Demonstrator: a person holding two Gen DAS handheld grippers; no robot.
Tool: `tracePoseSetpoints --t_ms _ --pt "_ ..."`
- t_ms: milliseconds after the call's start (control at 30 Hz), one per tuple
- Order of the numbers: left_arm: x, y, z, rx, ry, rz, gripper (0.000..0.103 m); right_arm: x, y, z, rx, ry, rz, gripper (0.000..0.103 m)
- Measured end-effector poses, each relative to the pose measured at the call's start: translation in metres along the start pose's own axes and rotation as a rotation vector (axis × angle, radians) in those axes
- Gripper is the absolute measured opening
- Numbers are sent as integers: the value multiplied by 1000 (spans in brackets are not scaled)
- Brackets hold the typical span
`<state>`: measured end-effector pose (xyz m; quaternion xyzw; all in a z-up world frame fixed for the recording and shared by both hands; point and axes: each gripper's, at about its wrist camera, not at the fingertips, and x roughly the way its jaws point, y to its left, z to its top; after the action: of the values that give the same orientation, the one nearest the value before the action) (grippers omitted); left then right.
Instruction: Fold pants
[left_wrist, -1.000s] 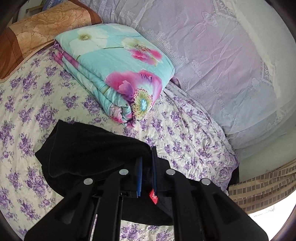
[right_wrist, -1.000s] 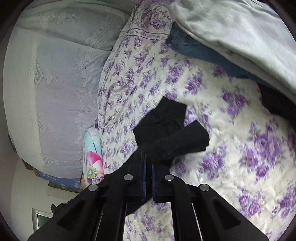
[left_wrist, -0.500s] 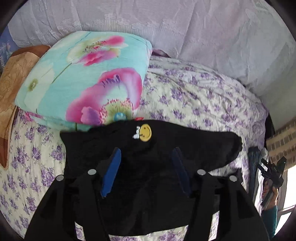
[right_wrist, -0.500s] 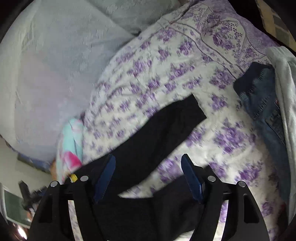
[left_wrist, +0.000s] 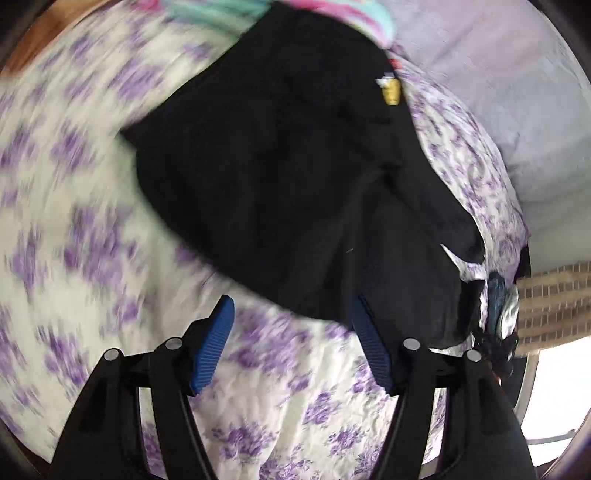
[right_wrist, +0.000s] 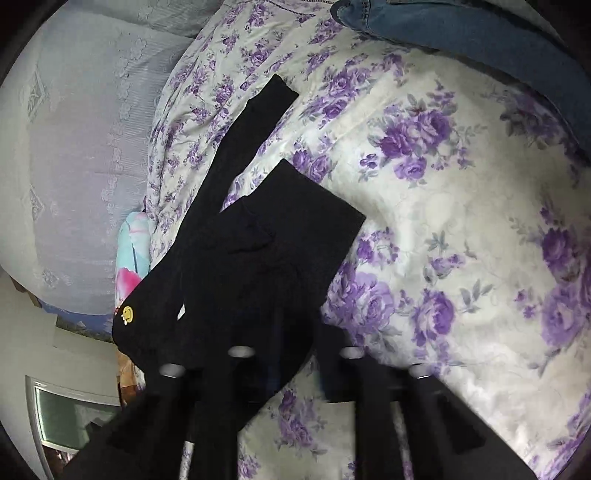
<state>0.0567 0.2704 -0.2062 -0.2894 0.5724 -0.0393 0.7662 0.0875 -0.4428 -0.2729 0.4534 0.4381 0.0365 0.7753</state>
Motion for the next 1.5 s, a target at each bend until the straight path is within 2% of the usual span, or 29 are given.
tracePoseSetpoints --t_ms 100,233,267,333,467,500,533,567,633,733,933,1100,1200,1267,1300,1333,1367,1400,1433,1467,1500 --pt "11 28 -14 -98 -24 -50 65 -23 12 -11 -35 -32 35 4" --pt "24 36 -4 -94 -66 -56 65 -75 21 -18 -3 -103 96 4" --pt "25 36 2 -91 -85 -60 65 -84 25 -19 -5 -110 92 4" --pt "28 41 18 -106 -112 -113 65 -95 32 -23 -21 -115 69 4" --pt "46 51 42 -191 -108 -181 63 -103 38 -36 -22 -125 32 4" --pt "47 54 46 -210 -119 -192 58 -104 38 -39 -17 -128 22 4" --pt "48 56 49 -231 -125 -196 36 -105 36 -43 -8 -128 18 4" --pt "47 59 51 -261 -127 -187 7 -108 33 -47 1 -133 19 4" --pt "42 63 52 -292 -125 -208 7 -111 29 -53 21 -145 23 4" --pt "21 53 52 -229 -156 -157 7 -118 27 -60 38 -169 39 4" --pt "-49 34 36 -177 -226 -183 7 -159 31 -76 34 -235 66 4" --pt "-122 38 -8 -125 -295 -223 7 -216 34 -101 9 -270 102 4" --pt "-156 42 -39 -95 -344 -189 7 -238 35 -122 -13 -269 123 4" --pt "-162 48 -55 -89 -368 -143 7 -239 28 -136 -5 -242 130 4" --pt "-158 52 -64 -75 -363 -82 7 -235 23 -143 3 -219 121 4" --pt "-150 58 -71 -62 -329 -38 9 -225 15 -149 2 -193 73 4" --pt "-135 65 -78 -46 -276 0 13 -212 7 -157 -21 -156 -31 6" --pt "-114 76 -86 -39 -209 74 16 -195 -3 -163 -52 -96 -155 10" --pt "-95 89 -96 -53 -124 136 23 -178 -17 -168 -60 -22 -267 15" --pt "-78 100 -106 -73 -44 180 25 -166 -32 -171 -33 56 -354 18" --pt "-67 113 -119 -104 19 199 28 -162 -43 -169 14 105 -380 18"
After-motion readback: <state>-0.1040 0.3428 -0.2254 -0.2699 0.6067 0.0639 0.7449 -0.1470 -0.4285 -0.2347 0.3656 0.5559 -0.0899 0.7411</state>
